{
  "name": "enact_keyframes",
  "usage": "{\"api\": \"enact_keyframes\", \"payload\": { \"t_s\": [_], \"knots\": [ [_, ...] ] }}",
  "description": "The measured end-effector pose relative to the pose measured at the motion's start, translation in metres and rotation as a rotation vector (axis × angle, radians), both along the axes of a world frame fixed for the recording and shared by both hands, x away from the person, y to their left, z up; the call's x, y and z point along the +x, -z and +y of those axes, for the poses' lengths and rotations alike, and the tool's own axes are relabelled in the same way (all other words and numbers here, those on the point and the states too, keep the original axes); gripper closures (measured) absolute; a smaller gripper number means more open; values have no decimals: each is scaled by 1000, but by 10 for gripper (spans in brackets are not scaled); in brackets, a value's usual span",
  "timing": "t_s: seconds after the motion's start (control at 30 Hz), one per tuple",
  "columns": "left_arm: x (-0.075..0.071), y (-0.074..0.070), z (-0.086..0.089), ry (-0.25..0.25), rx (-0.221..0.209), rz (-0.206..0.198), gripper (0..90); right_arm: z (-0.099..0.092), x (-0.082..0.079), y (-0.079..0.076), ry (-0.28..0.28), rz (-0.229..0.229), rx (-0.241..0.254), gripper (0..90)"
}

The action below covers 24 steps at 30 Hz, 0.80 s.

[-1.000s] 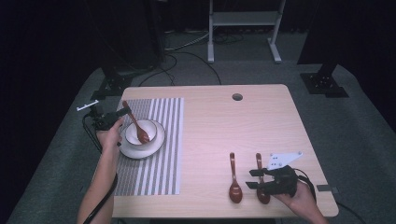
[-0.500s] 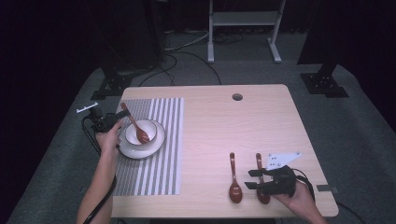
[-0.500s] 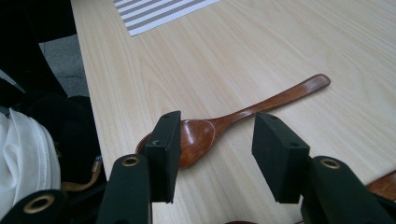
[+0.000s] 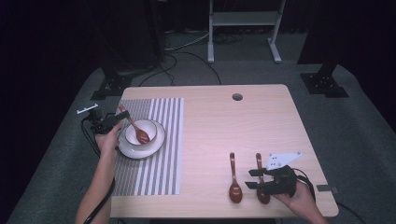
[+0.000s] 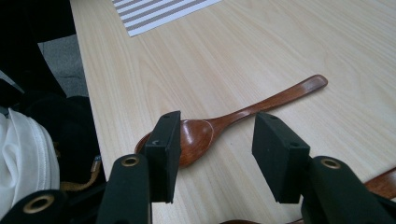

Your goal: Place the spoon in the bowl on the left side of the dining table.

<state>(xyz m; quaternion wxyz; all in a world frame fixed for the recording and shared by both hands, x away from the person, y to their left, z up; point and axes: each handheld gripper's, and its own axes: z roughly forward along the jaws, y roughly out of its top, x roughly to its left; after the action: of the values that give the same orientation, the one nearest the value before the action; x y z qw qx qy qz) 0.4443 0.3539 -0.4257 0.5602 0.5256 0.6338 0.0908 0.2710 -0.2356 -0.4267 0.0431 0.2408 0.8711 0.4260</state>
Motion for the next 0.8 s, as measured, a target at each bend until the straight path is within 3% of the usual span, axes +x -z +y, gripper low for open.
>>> {"api": "enact_keyframes", "payload": {
  "t_s": [0.27, 0.5, 0.67, 0.7, 0.8],
  "knots": [
    [-5, 1, 5, -14, -11, 11, 485, -4, 0, -4, 15, -13, 10, 503],
    [-10, -2, 4, 1, 9, 10, 392, -6, 2, -5, 39, -20, 15, 443],
    [-13, -6, 3, 19, 52, 13, 358, -8, 3, -5, 58, -19, 16, 406],
    [-16, -9, 2, 27, 95, 13, 350, -10, 4, -6, 63, -20, 18, 388],
    [-18, -11, 3, 34, 117, 14, 338, -12, 6, -6, 72, -17, 19, 365]
  ]
}}
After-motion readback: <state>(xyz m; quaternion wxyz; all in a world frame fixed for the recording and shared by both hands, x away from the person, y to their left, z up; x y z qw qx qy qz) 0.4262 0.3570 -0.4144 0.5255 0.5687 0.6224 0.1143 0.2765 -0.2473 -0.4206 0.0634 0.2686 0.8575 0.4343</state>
